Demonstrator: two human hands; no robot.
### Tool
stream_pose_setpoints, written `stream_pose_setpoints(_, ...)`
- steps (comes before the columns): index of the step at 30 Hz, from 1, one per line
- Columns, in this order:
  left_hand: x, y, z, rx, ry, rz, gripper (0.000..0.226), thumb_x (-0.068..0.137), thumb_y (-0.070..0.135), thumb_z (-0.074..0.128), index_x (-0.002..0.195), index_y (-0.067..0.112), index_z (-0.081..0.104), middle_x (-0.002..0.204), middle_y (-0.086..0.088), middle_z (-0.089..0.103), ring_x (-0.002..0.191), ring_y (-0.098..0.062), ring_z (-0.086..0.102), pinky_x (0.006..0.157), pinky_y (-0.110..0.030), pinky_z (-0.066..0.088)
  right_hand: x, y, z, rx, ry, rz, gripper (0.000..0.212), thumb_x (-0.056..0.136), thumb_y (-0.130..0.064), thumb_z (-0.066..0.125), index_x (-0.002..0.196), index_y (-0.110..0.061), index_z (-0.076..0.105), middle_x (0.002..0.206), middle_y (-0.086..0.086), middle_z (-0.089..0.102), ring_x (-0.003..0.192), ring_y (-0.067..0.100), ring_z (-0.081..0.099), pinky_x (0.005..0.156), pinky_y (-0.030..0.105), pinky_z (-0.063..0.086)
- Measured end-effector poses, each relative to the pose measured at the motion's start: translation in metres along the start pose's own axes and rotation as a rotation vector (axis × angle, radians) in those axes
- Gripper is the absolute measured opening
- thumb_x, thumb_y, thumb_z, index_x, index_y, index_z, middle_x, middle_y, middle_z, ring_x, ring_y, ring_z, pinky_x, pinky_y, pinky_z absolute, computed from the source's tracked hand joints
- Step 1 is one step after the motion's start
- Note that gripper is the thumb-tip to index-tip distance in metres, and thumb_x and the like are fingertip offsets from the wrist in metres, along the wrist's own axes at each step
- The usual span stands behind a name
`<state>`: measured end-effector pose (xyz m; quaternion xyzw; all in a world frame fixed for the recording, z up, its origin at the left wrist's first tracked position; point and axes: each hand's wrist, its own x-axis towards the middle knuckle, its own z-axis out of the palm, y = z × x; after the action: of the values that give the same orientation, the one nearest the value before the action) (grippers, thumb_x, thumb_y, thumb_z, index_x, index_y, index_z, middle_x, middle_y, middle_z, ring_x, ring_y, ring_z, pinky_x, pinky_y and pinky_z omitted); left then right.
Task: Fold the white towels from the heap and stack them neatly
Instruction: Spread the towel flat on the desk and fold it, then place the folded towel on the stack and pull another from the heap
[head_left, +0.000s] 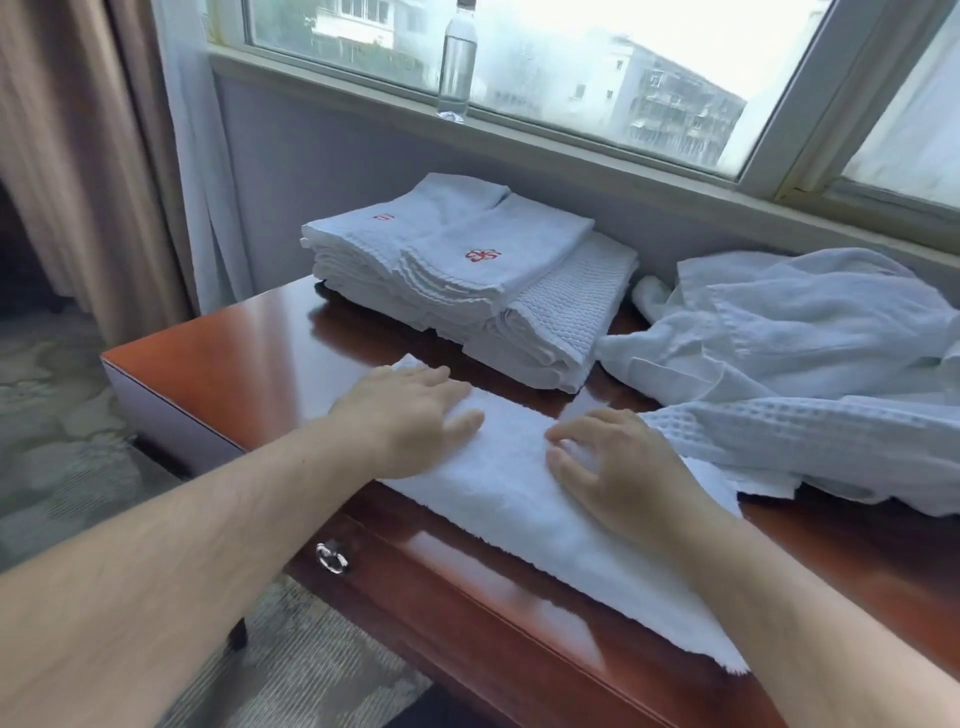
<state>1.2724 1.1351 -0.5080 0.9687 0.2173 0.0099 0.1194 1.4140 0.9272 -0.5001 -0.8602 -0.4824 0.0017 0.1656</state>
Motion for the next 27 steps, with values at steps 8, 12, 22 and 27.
stream_pose_setpoints(8,0.010,-0.002,0.005,0.078,-0.120,-0.065,0.075,0.093,0.074,0.014,0.158,0.039,0.003,0.167,0.009,-0.005,0.153,-0.011,-0.011,0.123,-0.051,-0.007,-0.051,0.071,-0.020,0.243,-0.078,0.218,0.043,0.101,-0.044,0.048,0.143,-0.035,0.053,0.151,-0.017,0.047,0.142,0.006,0.036,0.121,0.041,0.025)
stream_pose_setpoints(12,0.002,0.027,0.000,0.169,-0.031,0.019,0.057,0.105,0.050,0.019,0.159,0.030,0.017,0.168,0.002,0.006,0.154,-0.018,-0.004,0.123,-0.048,-0.004,-0.067,0.073,-0.012,0.269,0.089,0.387,0.046,0.097,-0.042,0.056,0.140,-0.025,0.056,0.145,-0.003,0.053,0.139,0.020,0.041,0.118,0.043,0.029)
stream_pose_setpoints(22,-0.026,0.111,0.038,0.127,-0.084,0.386,0.063,0.100,0.064,0.014,0.158,0.040,0.008,0.167,0.009,-0.003,0.153,-0.009,-0.009,0.122,-0.042,-0.007,-0.094,0.044,-0.043,0.788,0.080,0.777,0.061,0.086,-0.033,0.064,0.140,-0.015,0.040,0.087,0.003,0.070,0.060,0.021,0.066,0.052,0.036,0.056)
stream_pose_setpoints(27,-0.045,0.096,0.028,-0.140,-0.017,0.513,0.086,0.081,0.089,0.022,0.156,0.045,0.014,0.163,0.025,0.011,0.147,0.007,0.001,0.123,-0.029,0.004,-0.102,0.018,-0.061,0.984,0.205,0.554,0.045,0.090,-0.021,0.065,0.131,-0.036,0.053,0.110,0.003,0.066,0.070,0.021,0.068,0.056,0.041,0.058)
